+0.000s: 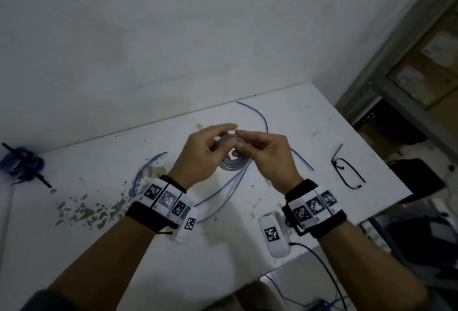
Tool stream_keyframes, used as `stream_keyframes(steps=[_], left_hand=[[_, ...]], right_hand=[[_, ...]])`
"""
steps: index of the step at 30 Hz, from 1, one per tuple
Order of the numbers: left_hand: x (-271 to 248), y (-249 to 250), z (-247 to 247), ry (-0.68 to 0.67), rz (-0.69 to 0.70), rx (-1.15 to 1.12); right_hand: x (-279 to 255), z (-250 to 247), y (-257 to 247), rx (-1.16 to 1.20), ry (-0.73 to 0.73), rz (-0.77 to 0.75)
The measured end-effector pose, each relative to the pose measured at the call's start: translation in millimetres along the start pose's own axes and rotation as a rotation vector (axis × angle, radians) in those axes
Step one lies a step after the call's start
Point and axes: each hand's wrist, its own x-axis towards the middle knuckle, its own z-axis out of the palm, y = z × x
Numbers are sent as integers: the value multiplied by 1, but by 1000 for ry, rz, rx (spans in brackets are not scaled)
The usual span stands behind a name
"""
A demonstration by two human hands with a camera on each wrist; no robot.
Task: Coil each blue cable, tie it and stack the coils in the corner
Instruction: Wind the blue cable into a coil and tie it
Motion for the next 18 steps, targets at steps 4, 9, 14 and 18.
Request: stream_keyframes(steps=[4, 9, 14, 18], left_hand=[[-9, -10, 35, -70, 30, -8], [-15, -11, 74, 45, 9, -112], [-6, -19, 104, 185, -65, -129], [11, -31, 130, 154, -103, -97]], right_hand=[[1, -27, -6, -105, 15, 28], [2, -50, 0, -124, 11, 148], [18, -67, 20, -86, 7, 182], [34, -94, 40, -69, 14, 189]])
